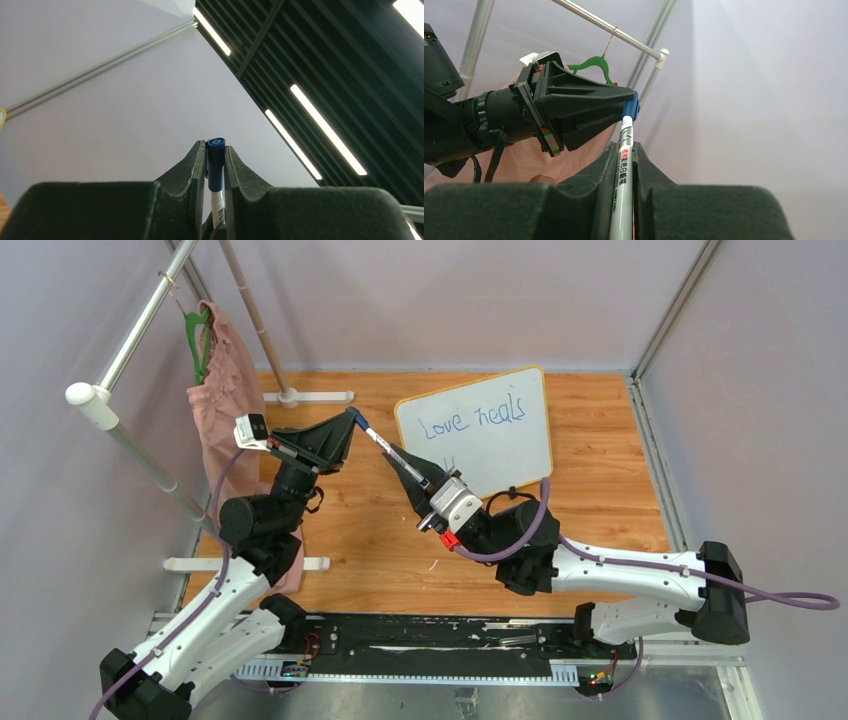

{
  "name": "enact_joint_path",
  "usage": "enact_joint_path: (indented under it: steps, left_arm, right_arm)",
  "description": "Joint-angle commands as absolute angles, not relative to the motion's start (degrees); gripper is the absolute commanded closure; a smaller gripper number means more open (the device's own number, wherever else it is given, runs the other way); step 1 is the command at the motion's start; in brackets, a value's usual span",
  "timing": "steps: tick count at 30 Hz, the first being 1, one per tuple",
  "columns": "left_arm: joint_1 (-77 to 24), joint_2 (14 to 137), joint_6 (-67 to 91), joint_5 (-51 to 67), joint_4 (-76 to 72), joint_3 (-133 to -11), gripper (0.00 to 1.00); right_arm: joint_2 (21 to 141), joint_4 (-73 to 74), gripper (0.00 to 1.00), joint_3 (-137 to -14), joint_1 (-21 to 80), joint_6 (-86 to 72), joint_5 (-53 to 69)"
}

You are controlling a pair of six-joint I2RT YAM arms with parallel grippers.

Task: Write a sentence on the whiteboard
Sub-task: Close the whiteboard marker at the center of the board.

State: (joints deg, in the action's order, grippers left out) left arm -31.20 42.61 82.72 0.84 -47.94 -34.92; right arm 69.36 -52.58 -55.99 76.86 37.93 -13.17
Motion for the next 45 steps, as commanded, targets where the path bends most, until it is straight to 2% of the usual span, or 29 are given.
enact_joint_path:
  steps: [1,20,33,45]
  left_arm:
    - [-31.55,42.96,81.41,3.57,-49.24,-35.23,1.0]
    - [-31.55,43.52,81.3,4.5,-49.31,-35.51,1.0]
    - [-31.55,43.55,80.88,1.13,-48.92,-35.91,1.0]
    - [-32.2,46.6,80.35,4.59,-48.89,-38.79,1.0]
  right_arm:
    - [69.45,-53.04,1.0,-57.97,77.87,39.78,-11.83]
    - [68.88,-54.96,1.0,-57.55,77.7,32.48,-10.82]
    - [71.83,-61.67,1.0,-56.62,78.26,41.43,-14.62]
    - [73.5,-59.2,1.0,-58.88,78.71,42.05,-13.9]
